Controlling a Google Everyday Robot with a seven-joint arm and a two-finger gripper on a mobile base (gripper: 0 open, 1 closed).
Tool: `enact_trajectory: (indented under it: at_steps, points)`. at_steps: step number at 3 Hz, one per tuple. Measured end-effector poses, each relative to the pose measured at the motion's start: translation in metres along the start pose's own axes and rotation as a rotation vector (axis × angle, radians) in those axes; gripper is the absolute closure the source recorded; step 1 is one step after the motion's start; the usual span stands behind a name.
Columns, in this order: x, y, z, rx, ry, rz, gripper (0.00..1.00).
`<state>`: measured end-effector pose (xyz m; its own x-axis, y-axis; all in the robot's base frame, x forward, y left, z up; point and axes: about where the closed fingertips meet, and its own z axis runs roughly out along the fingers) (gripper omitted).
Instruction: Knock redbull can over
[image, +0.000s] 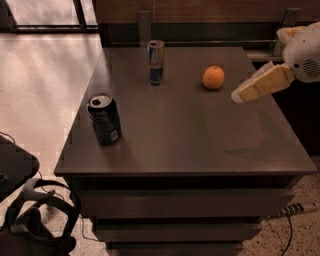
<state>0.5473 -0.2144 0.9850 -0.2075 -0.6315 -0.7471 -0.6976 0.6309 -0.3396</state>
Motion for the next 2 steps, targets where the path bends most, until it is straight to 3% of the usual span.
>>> enact_trajectory:
  at_steps: [2]
  points:
    - [-0.016,0.001,0.037,-0.047,-0.096,0.084,0.0]
